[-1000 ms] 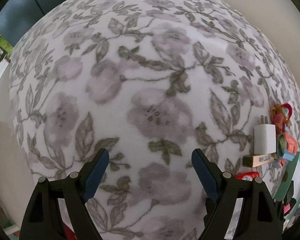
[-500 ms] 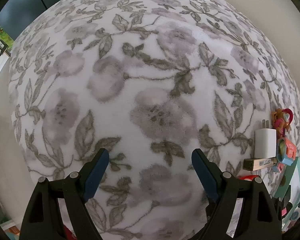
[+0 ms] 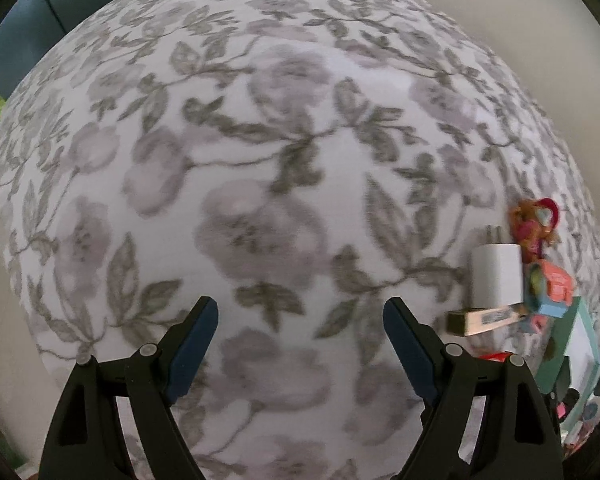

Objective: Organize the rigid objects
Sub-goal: 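Grasp the gold harmonica with the left gripper while the right gripper carries the red tube over the tray, then carry the gold harmonica over the tray with the left gripper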

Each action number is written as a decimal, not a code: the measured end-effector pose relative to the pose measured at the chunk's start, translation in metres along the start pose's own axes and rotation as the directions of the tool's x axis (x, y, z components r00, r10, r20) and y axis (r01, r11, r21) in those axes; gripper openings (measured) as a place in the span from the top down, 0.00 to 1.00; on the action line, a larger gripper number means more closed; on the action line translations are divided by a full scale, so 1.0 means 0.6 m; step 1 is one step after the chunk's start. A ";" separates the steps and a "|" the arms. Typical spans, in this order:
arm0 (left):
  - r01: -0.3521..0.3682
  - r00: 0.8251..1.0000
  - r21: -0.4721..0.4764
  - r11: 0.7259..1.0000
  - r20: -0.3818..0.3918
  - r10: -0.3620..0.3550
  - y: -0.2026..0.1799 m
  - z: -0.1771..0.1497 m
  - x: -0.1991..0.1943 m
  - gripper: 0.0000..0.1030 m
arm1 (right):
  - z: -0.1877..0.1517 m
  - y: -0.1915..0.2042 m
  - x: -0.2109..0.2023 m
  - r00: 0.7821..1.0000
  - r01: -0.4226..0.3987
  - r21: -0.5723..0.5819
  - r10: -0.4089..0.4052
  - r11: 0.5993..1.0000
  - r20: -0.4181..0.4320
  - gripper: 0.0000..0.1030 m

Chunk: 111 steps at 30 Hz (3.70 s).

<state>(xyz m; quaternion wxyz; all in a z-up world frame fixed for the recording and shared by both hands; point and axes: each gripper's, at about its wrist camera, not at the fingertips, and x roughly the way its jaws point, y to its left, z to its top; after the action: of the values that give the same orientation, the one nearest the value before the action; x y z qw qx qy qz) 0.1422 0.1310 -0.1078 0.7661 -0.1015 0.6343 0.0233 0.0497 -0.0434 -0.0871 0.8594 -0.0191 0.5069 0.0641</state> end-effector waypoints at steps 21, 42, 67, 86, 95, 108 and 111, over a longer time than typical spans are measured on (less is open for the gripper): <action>0.159 0.984 0.163 0.974 0.058 -0.170 -0.174 -0.005 -0.008 0.17 | -0.004 -0.139 -0.087 0.995 0.029 0.237 -0.050 0.971 0.081 0.22; 0.148 0.980 0.267 0.952 0.090 -0.178 -0.262 -0.028 0.020 0.17 | -0.027 -0.254 -0.148 0.984 0.005 0.455 -0.085 0.891 0.157 0.22; 0.117 0.992 0.256 0.960 0.016 -0.125 -0.241 -0.034 0.025 0.17 | -0.030 -0.250 -0.136 0.988 0.008 0.443 -0.075 0.897 0.135 0.22; 0.087 0.996 0.231 0.969 -0.057 -0.075 -0.192 -0.083 0.014 0.18 | -0.037 -0.254 -0.138 0.989 -0.012 0.461 -0.057 0.887 0.136 0.22; 0.152 0.987 0.184 0.971 -0.080 -0.139 -0.173 -0.097 0.000 0.18 | -0.039 -0.254 -0.138 0.990 -0.011 0.464 -0.055 0.886 0.129 0.22; 0.255 0.963 0.245 0.935 0.027 -0.269 -0.202 -0.107 -0.101 0.18 | -0.044 -0.273 -0.176 0.983 0.010 0.482 -0.098 0.876 0.157 0.22; 0.259 0.958 0.303 0.917 0.042 -0.284 -0.237 -0.125 -0.126 0.18 | -0.053 -0.283 -0.186 0.980 0.042 0.494 -0.131 0.868 0.148 0.22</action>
<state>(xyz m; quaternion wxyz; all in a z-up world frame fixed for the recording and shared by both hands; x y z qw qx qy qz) 0.0786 -0.0148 -0.0293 0.7946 -0.0723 0.5772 -0.1738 -0.0092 -0.2251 -0.0102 0.8797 0.1816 0.4271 -0.1032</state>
